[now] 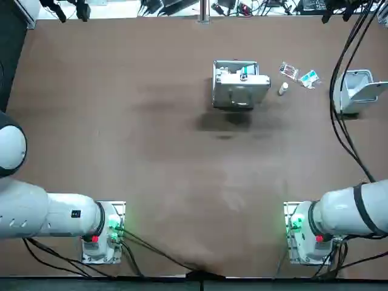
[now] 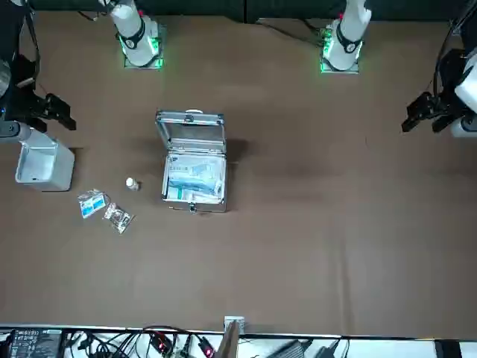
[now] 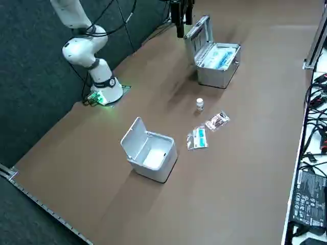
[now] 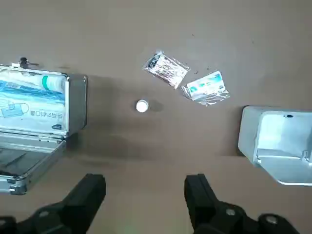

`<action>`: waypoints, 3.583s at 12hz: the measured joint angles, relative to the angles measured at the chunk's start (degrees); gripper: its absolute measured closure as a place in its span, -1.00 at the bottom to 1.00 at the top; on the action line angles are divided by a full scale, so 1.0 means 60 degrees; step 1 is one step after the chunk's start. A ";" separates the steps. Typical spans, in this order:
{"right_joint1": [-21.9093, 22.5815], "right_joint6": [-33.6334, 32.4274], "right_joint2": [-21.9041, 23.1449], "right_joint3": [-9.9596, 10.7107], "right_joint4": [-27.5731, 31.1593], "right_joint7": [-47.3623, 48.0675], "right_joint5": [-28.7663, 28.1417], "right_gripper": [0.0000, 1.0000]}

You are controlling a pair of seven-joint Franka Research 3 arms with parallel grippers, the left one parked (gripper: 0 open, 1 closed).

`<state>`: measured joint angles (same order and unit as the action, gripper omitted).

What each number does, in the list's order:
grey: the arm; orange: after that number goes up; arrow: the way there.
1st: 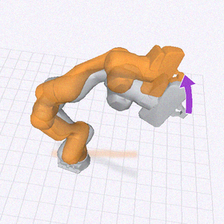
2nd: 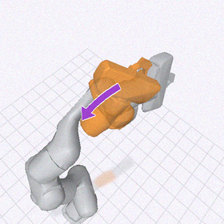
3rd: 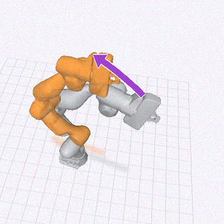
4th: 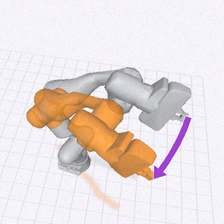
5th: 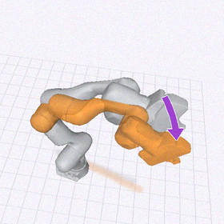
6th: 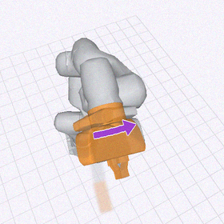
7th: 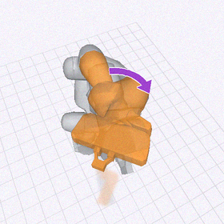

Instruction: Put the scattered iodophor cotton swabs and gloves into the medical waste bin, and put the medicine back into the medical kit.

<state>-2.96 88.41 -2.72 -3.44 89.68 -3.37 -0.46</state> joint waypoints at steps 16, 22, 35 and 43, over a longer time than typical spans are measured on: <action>-0.0116 0.3434 -0.1374 0.0001 0.2654 -0.3719 0.0060 -1.00; -0.0505 0.6469 -0.2204 0.0008 0.4382 -0.7234 0.0279 -0.97; -0.0816 0.8864 -0.3837 0.0008 0.4469 -0.8841 0.2808 -0.54; -0.0875 0.9660 -0.4412 0.0008 0.4476 -0.8871 0.3630 -0.22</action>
<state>-8.21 146.37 -29.19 -3.39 116.53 -56.60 21.32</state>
